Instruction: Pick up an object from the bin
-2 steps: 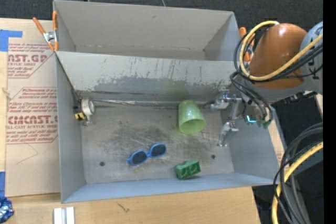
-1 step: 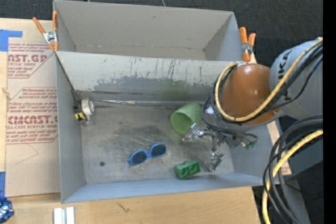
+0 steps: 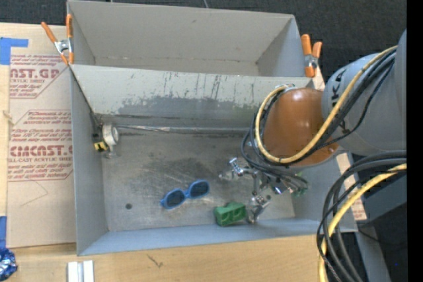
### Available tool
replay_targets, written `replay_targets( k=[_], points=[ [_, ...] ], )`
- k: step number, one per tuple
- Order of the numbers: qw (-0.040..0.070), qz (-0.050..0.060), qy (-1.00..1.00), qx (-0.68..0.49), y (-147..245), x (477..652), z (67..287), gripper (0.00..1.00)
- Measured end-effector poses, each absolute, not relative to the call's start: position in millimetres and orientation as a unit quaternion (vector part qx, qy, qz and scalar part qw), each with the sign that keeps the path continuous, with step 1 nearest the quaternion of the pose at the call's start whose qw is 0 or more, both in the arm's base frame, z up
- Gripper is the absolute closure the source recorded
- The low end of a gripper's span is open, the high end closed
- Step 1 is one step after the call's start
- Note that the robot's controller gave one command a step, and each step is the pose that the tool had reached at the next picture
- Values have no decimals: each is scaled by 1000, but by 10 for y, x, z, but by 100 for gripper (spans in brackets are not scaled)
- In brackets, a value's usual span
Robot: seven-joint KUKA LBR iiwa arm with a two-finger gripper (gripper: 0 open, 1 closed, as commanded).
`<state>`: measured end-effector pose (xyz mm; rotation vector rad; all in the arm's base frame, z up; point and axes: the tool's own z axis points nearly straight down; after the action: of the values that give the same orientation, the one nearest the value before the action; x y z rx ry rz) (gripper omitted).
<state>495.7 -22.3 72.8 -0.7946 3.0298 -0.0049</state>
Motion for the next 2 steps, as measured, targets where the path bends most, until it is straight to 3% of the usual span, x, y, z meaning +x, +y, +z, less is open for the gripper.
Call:
replay_targets(
  k=[1,2],
  points=[
    [4,1,986,-165,408,4858,852,0],
    [2,-1,1000,-14,753,4915,728,0]
  ],
)
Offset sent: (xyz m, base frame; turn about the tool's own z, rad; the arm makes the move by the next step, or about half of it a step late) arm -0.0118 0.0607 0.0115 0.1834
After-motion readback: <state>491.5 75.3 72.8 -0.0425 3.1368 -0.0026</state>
